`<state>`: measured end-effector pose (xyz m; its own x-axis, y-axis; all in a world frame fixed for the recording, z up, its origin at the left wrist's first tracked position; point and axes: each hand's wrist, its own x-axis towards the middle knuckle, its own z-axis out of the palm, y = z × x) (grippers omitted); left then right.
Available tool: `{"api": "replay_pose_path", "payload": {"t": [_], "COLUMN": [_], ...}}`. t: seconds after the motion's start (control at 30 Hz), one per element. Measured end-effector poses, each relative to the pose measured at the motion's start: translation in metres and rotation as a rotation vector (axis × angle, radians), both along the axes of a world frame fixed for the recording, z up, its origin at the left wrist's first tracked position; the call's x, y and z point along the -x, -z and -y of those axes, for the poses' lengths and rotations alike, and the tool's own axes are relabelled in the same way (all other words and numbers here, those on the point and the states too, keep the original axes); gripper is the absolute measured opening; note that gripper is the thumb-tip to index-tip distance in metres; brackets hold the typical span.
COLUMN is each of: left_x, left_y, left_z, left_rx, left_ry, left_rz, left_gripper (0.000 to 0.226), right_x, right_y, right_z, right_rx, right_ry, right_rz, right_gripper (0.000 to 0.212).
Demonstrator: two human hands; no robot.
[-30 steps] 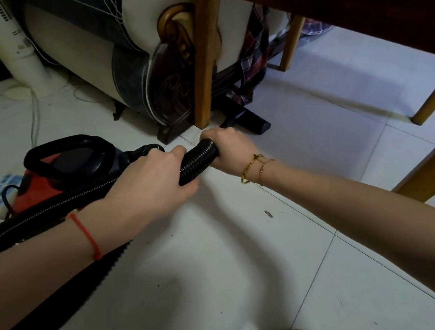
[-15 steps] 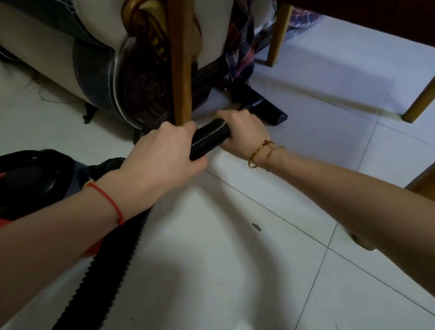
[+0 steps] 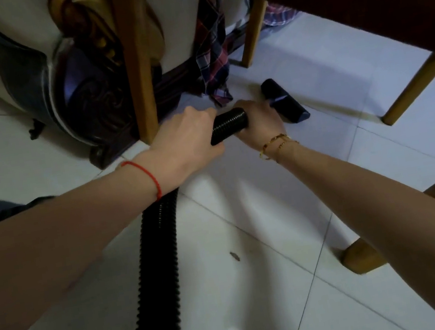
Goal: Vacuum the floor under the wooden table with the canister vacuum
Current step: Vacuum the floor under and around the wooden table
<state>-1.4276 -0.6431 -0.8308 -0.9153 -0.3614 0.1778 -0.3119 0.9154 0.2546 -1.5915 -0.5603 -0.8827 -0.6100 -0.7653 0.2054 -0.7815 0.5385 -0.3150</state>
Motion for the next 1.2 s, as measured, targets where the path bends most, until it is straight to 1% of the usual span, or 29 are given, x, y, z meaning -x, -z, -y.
{"api": "replay_pose_path", "payload": {"t": [0.13,0.23,0.47,0.7,0.83,0.93,1.1,1.2], "left_x": [0.032,0.054,0.091,0.108,0.1,0.084,0.04,0.007], "left_y": [0.011,0.013,0.016,0.019,0.016,0.013,0.007,0.002], "left_z": [-0.003,-0.006,-0.018,-0.026,-0.025,-0.021,-0.009,-0.001], "left_rx": [0.001,-0.005,0.016,0.014,0.033,0.053,0.093,0.089], "left_ry": [0.027,0.041,0.088,0.129,0.13,0.133,0.122,0.115], "left_rz": [0.003,0.007,0.002,-0.005,-0.001,0.023,0.025,0.02], "left_gripper": [0.031,0.029,0.032,0.031,0.031,0.032,0.029,0.032], "right_x": [0.031,0.05,0.079,0.091,0.082,0.067,0.027,-0.004], "right_y": [0.008,0.012,0.018,0.016,0.016,0.016,0.009,0.005], "right_z": [-0.004,-0.009,-0.024,-0.038,-0.04,-0.039,-0.032,-0.029], "right_rx": [-0.08,-0.076,-0.048,-0.05,-0.03,-0.03,-0.066,-0.063], "right_ry": [0.071,0.11,0.185,0.221,0.221,0.206,0.2,0.142], "right_rz": [-0.07,-0.112,-0.102,-0.12,-0.123,-0.167,-0.192,-0.211], "right_gripper": [0.015,0.015,0.013,0.014,0.012,0.013,0.019,0.023]}}
